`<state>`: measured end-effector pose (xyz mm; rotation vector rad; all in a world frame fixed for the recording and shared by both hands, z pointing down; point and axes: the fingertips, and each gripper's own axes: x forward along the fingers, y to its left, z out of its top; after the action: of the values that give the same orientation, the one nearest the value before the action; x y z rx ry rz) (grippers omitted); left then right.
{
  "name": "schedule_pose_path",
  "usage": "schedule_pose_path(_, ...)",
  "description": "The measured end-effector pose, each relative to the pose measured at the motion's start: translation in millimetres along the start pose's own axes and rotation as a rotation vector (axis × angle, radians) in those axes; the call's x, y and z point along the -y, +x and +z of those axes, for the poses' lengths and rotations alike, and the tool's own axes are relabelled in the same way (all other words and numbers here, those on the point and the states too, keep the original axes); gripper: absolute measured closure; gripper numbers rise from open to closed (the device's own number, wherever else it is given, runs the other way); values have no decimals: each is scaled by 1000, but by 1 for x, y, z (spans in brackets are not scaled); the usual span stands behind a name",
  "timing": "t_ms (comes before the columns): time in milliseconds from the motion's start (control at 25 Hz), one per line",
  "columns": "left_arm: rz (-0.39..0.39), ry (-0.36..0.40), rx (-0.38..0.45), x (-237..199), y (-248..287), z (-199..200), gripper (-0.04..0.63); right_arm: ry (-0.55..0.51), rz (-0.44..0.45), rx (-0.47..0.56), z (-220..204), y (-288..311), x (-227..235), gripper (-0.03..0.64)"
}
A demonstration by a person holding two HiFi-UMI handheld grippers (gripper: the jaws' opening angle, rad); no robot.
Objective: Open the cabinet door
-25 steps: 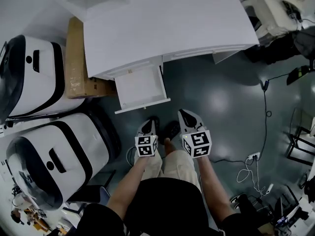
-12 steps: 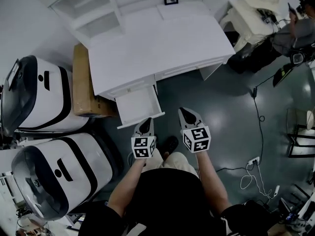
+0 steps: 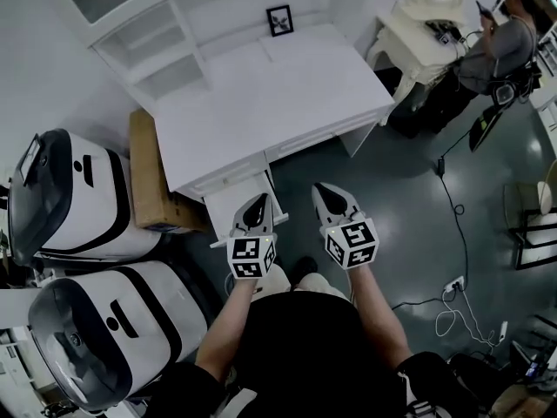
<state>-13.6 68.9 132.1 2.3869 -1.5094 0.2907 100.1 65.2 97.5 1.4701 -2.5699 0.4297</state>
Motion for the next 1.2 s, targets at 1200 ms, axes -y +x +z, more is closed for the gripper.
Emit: schedule_pose_path(1200, -215, 83, 85, 47, -24, 82, 574, -7, 16, 140, 51, -61, -3, 601)
